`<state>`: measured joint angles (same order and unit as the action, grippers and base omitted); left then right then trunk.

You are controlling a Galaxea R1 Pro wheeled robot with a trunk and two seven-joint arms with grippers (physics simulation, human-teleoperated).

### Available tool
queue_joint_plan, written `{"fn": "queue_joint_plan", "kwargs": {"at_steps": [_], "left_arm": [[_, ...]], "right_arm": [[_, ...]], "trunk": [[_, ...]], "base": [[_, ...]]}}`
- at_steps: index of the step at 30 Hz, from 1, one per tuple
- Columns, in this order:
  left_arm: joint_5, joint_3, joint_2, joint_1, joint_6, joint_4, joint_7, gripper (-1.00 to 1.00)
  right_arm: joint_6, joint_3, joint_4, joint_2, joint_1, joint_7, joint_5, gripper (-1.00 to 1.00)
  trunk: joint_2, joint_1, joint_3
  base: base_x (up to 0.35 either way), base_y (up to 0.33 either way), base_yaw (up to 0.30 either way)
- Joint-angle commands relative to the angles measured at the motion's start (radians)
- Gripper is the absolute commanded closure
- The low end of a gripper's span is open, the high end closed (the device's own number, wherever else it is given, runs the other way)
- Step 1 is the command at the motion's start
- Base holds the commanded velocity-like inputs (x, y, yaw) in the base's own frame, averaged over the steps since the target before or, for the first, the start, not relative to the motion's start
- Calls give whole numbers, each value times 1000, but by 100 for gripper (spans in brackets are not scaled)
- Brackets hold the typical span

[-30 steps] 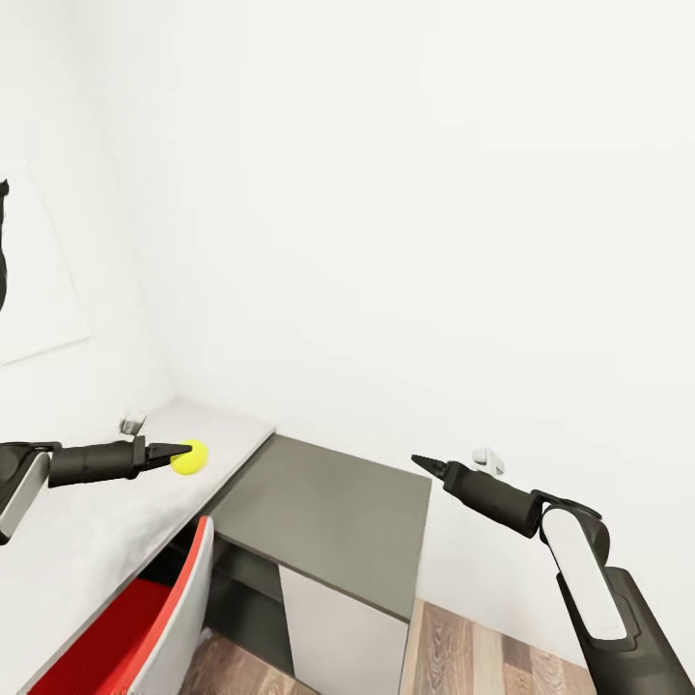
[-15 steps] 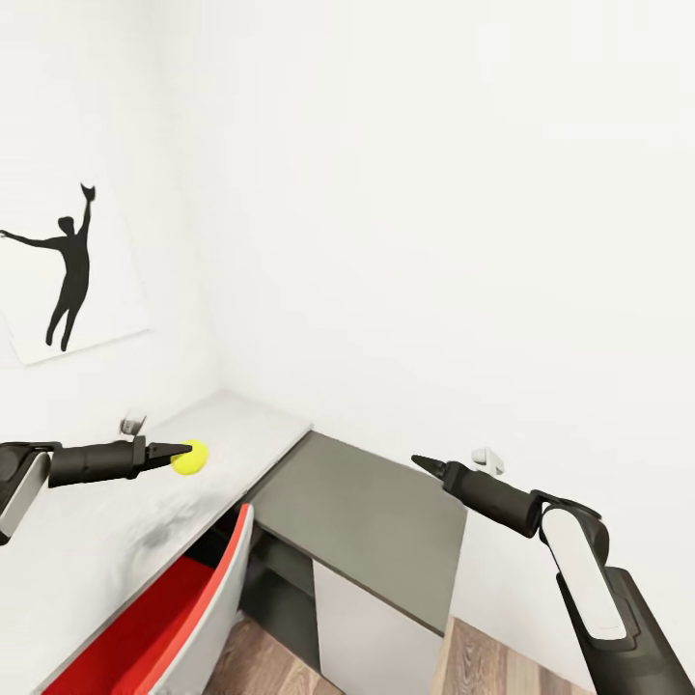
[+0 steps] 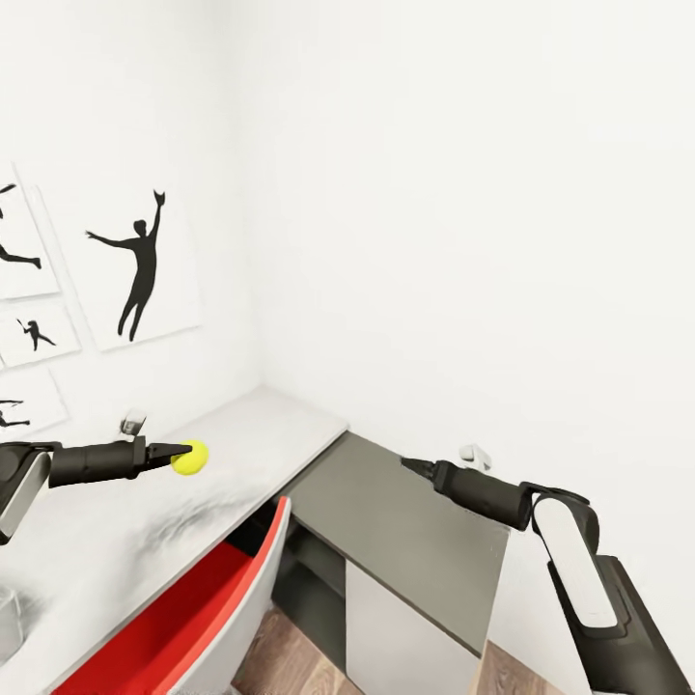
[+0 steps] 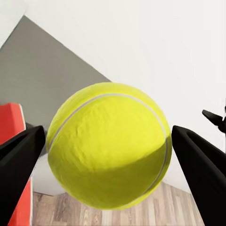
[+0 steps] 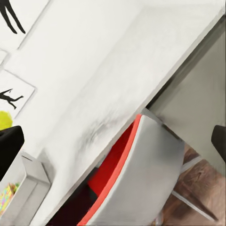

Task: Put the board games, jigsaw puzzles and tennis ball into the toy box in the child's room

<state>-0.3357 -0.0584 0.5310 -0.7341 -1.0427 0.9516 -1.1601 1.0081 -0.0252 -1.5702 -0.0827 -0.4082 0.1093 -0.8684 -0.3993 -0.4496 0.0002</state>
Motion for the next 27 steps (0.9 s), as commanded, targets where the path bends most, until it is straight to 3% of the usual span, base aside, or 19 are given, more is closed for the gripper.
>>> {"fn": "queue_joint_plan", "kwargs": {"at_steps": [1, 5, 9, 10, 18, 27], "left_arm": [[1, 0, 0, -1, -4, -1, -3, 100], [1, -1, 0, -1, -4, -1, 1, 100], [2, -3, 0, -1, -4, -1, 2, 100], [3, -2, 0, -1, -4, -1, 3, 100], [1, -4, 1, -1, -4, -1, 0, 100], [0, -8, 6, -1, -4, 11, -5, 100]], "right_arm": [[12, 0, 0, 2, -14, 8, 11, -100], [35, 14, 9, 20, -115, -40, 7, -100], [39, 46, 16, 52, -149, -134, 5, -100], [39, 56, 20, 73, -155, -174, 6, -100], [39, 59, 19, 82, -157, -190, 6, -100], [39, 59, 18, 83, -157, -191, 2, -100]], "trunk": [[-1, 0, 0], [-1, 0, 1], [-1, 0, 1], [-1, 0, 1], [-1, 0, 1], [-1, 0, 5]], "base": [[0, 0, 276], [0, 0, 128], [0, 0, 21], [0, 0, 3], [0, 0, 20], [-23, 0, 246]]}}
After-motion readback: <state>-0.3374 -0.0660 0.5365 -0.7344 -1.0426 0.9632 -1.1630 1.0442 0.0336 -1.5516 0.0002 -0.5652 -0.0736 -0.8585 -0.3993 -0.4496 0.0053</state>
